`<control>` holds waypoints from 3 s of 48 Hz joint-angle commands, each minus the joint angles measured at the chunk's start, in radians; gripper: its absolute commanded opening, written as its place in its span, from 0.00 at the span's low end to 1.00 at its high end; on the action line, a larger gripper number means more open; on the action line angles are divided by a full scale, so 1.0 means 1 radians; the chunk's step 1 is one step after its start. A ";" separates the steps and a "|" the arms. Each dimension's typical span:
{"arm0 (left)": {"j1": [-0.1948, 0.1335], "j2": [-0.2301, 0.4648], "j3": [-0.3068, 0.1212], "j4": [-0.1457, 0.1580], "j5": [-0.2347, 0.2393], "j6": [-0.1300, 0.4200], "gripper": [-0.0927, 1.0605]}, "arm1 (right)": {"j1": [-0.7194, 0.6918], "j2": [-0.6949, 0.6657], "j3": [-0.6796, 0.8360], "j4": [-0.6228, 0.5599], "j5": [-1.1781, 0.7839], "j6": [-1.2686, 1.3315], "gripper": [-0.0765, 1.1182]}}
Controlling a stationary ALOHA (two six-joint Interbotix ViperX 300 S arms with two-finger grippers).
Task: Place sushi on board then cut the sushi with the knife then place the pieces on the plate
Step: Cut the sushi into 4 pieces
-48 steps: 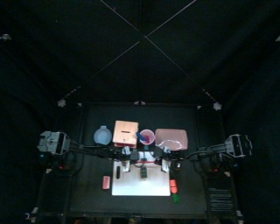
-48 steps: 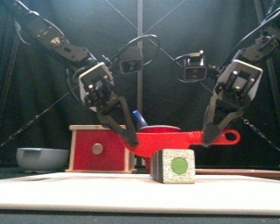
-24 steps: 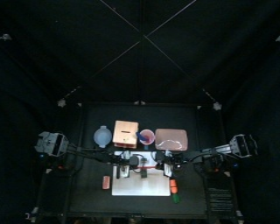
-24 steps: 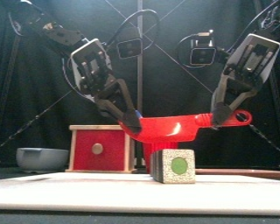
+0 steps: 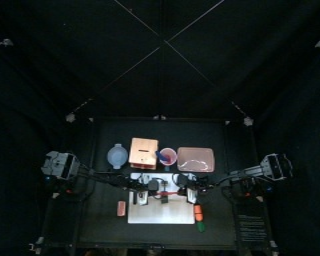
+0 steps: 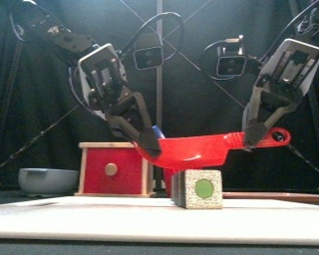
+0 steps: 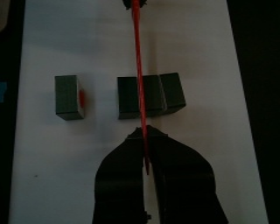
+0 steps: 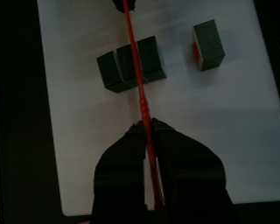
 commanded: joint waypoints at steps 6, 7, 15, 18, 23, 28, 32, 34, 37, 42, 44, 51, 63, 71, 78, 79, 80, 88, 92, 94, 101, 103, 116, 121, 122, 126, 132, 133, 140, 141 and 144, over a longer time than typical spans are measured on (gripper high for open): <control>-0.015 -0.005 -0.017 -0.002 0.003 0.002 0.37 | -0.003 -0.006 -0.008 0.003 -0.003 0.005 0.35; -0.015 -0.005 -0.017 -0.002 0.003 0.002 0.37 | -0.003 -0.006 -0.008 0.003 -0.002 0.005 0.35; -0.015 -0.002 -0.015 -0.002 0.003 0.002 0.37 | -0.003 -0.006 -0.006 0.003 -0.003 0.005 0.35; -0.015 0.000 -0.015 -0.002 0.003 0.002 0.37 | -0.002 -0.005 -0.006 0.003 -0.003 0.005 0.35; -0.015 0.005 -0.015 -0.003 0.003 0.002 0.37 | -0.003 -0.002 -0.006 0.003 -0.005 0.005 0.35; -0.015 0.006 -0.015 -0.003 0.003 0.002 0.37 | -0.002 0.003 -0.005 0.003 -0.005 0.005 0.35; -0.015 0.011 -0.015 -0.005 0.003 0.002 0.37 | -0.003 0.009 -0.005 0.003 -0.005 0.005 0.35; -0.015 0.012 -0.014 -0.005 0.003 0.002 0.37 | -0.003 0.014 -0.006 0.003 -0.005 0.005 0.35; -0.015 0.015 -0.014 -0.005 0.005 0.002 0.37 | -0.002 0.021 -0.005 0.003 -0.005 0.005 0.35; -0.014 0.028 -0.014 -0.005 0.003 0.002 0.37 | -0.002 0.040 -0.005 0.006 -0.005 0.006 0.35; -0.014 0.032 -0.014 -0.005 0.003 0.002 0.37 | -0.002 0.051 -0.006 0.014 -0.005 0.006 0.35; -0.012 0.054 -0.014 -0.005 0.003 0.000 0.37 | 0.003 0.081 -0.008 0.028 -0.012 0.005 0.35; -0.009 0.080 -0.017 -0.005 0.003 0.000 0.37 | 0.018 0.138 -0.015 0.046 -0.028 0.005 0.35; -0.015 0.078 -0.018 -0.017 0.003 0.000 0.37 | 0.041 0.147 -0.029 0.063 -0.029 0.005 0.35; -0.018 0.074 -0.018 -0.043 0.005 0.002 0.37 | 0.057 0.147 -0.032 0.080 -0.029 0.005 0.35; -0.021 0.072 -0.018 -0.048 0.005 0.002 0.37 | 0.058 0.146 -0.032 0.083 -0.029 0.005 0.35; -0.021 0.071 -0.017 -0.049 0.005 0.002 0.37 | 0.061 0.147 -0.032 0.084 -0.028 0.005 0.35; -0.034 0.058 -0.018 -0.057 0.005 0.003 0.37 | 0.071 0.143 -0.035 0.089 -0.029 0.005 0.35; -0.035 0.054 -0.018 -0.057 0.005 0.003 0.37 | 0.069 0.135 -0.040 0.084 -0.025 0.003 0.35; -0.035 0.051 -0.018 -0.057 0.006 0.003 0.37 | 0.066 0.126 -0.040 0.081 -0.021 0.003 0.35; -0.029 0.028 -0.021 -0.054 0.012 0.005 0.37 | 0.063 0.089 -0.049 0.063 0.002 0.003 0.35; -0.028 0.017 -0.021 -0.049 0.012 0.006 0.37 | 0.063 0.075 -0.051 0.055 0.009 0.003 0.35; -0.028 -0.051 -0.020 -0.011 0.026 0.005 0.37 | 0.049 -0.023 -0.052 0.037 0.049 0.003 0.35; -0.037 -0.057 -0.018 -0.012 0.026 0.005 0.37 | 0.057 -0.048 -0.046 0.044 0.051 0.005 0.35; -0.040 -0.057 -0.018 -0.012 0.026 0.005 0.37 | 0.057 -0.052 -0.044 0.049 0.051 0.006 0.35; -0.054 -0.051 -0.020 -0.014 0.026 0.003 0.37 | 0.058 -0.055 -0.041 0.066 0.051 0.005 0.35; -0.072 -0.032 -0.026 -0.020 0.023 0.002 0.37 | 0.077 -0.054 -0.038 0.083 0.049 0.005 0.35; -0.074 -0.031 -0.026 -0.023 0.023 0.002 0.37 | 0.080 -0.052 -0.037 0.084 0.048 0.005 0.35; -0.078 -0.018 -0.032 -0.041 0.023 0.002 0.37 | 0.087 -0.040 -0.037 0.098 0.046 0.005 0.35; -0.080 -0.017 -0.032 -0.043 0.023 0.002 0.37 | 0.087 -0.038 -0.037 0.100 0.046 0.005 0.35; -0.083 -0.014 -0.031 -0.051 0.023 0.002 0.37 | 0.091 -0.031 -0.037 0.104 0.046 0.005 0.35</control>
